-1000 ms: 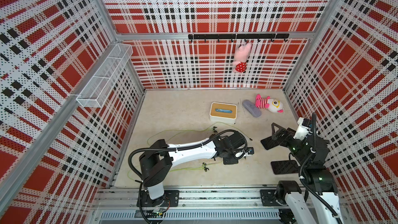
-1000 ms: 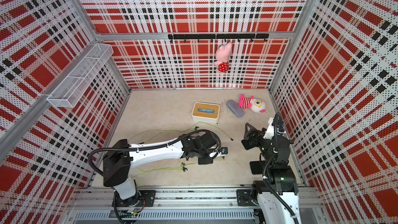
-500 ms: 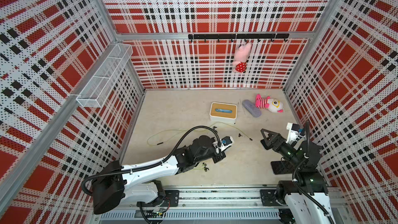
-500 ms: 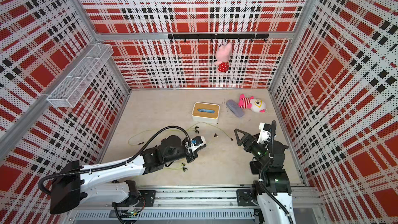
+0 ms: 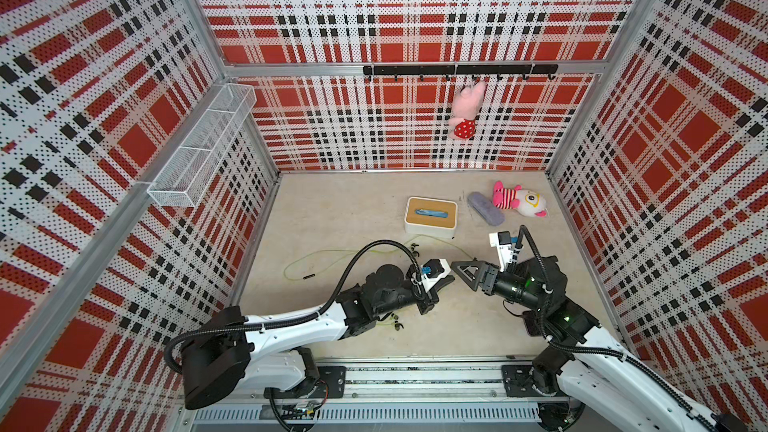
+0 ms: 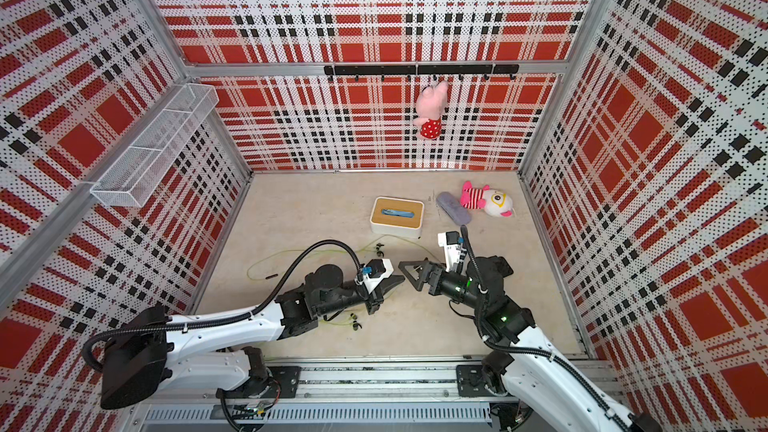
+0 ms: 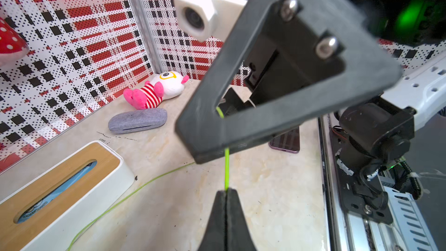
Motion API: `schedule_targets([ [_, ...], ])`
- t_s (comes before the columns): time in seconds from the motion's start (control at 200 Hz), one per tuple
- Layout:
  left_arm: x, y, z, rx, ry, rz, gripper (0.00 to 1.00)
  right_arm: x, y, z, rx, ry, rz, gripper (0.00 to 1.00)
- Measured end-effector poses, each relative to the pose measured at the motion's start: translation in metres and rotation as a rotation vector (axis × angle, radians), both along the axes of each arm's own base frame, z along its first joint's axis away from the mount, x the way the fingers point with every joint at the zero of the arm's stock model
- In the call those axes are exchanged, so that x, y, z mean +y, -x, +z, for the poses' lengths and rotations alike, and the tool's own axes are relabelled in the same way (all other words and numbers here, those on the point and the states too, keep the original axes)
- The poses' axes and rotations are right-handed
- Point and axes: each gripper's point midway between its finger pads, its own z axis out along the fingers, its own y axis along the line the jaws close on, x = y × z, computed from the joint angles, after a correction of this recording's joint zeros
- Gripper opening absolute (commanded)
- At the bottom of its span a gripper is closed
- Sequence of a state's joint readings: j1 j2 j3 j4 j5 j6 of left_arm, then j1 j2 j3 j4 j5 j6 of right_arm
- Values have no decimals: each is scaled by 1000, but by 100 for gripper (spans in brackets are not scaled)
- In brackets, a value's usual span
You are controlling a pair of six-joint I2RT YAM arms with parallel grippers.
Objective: Plug wired earphones into phones
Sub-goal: Pick up the wired earphone from the center of the board.
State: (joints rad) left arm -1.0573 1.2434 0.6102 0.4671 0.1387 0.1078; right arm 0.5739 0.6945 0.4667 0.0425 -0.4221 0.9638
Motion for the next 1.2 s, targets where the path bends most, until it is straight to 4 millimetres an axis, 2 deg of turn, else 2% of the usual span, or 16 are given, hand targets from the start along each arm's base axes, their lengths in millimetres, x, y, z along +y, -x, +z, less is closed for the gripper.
schedule_targets([
  [0.12, 0, 0, 2, -1, 8, -1, 0, -2, -6, 4, -25, -6, -31, 74],
  [0.321, 3, 2, 2, -4, 14, -4, 0, -4, -12, 14, -60, -26, -63, 42],
  [0.471, 4, 3, 1, -4, 15, -4, 0, -2, -14, 15, -60, -28, -65, 13],
  [0.566, 4, 4, 2, -4, 17, -8, 0, -1, -16, 17, -67, -20, -63, 0],
  [0.601, 4, 4, 2, -2, 18, -13, 1, 0, -16, 19, -72, -19, -61, 0],
  [0.626, 4, 4, 2, 1, 19, -16, 15, 0, -16, 20, -80, -15, -57, 0],
  [0.646, 4, 5, 2, 2, 20, -19, 34, 0, -16, 21, -87, -13, -56, 0],
  [0.666, 4, 5, 2, 3, 21, -25, 47, 1, -16, 23, -97, -8, -53, 0],
  [0.701, 4, 5, 2, 13, 26, -33, 60, 1, -16, 25, -112, -1, -46, 0],
  [0.757, 4, 6, 3, 30, 32, -54, 69, 2, -15, 30, -148, 21, -35, 0],
  [0.817, 6, 6, 4, 51, 43, -73, 72, 3, -13, 37, -192, 45, -18, 0],
  [0.997, 9, 10, 17, 72, 91, -146, 72, 8, 0, 53, -339, 102, 72, 0],
  [1.197, 5, 27, 30, 77, 121, -255, 63, 14, 15, 68, -465, 130, 165, 0],
])
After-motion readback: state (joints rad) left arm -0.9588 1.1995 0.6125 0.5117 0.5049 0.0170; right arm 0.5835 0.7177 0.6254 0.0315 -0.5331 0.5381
